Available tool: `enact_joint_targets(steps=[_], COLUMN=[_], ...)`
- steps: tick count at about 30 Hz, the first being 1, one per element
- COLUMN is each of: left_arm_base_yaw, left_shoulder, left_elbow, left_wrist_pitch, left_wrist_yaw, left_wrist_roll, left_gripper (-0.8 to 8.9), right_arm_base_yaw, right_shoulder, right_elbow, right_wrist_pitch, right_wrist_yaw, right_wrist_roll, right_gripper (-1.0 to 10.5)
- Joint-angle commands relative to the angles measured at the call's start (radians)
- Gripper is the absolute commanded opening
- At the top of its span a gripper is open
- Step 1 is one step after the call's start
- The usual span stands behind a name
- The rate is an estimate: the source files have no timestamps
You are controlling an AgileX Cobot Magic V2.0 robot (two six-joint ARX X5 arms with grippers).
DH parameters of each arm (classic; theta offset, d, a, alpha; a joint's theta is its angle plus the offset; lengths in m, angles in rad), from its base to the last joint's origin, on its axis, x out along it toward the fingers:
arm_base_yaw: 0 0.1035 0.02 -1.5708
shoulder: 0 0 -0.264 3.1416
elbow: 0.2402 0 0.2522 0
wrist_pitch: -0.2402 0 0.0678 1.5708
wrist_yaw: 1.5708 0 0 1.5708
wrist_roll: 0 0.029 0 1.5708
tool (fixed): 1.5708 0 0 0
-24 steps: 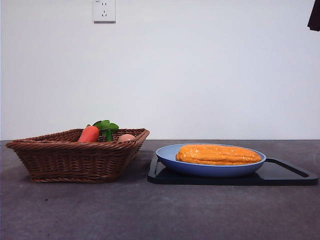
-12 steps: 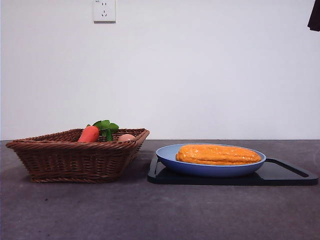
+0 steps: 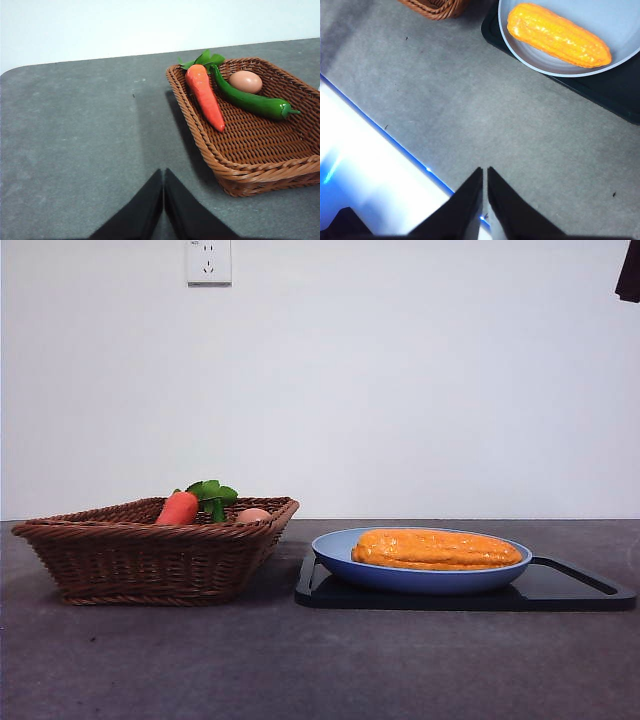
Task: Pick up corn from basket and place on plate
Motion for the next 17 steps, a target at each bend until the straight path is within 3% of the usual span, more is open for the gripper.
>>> enact_joint_targets(steps=[1,5,8,12,17], left_arm_base_yaw=[0.003,0.003,0.003,0.003,0.003], left_shoulder=[-0.002,-0.002,-0.002,-0.002,-0.002], left_elbow=[-0.028,-0.028,-0.028,-0.028,-0.028], left_wrist_pitch=[0.008,0.008,0.008,0.008,0.008], left_wrist_yaw=[-0.001,-0.001,-0.001,-0.001,-0.001], left_wrist_roll=[-0.005,-0.005,-0.005,-0.005,-0.005], left_gripper=[0.06,0.06,0.06,0.06,0.06], right_arm_base_yaw=[0.006,-0.026,-0.092,-0.204,-0.349], right_shoulder=[0.008,-0.031,-0.097,-0.235,-0.427], right_elbow=[0.014,0.012,-0.030,-0.195,-0.436], right_wrist_pitch=[0.008,0.066,0.259,0.594,0.859], right_wrist_yaw=[0.000,0.008,0.000,-0.084,-0.072], right_wrist_roll=[0.002,-0.074,-0.141,-0.126,-0.074], right_gripper=[0.0,0.0,0.0,0.0,0.0])
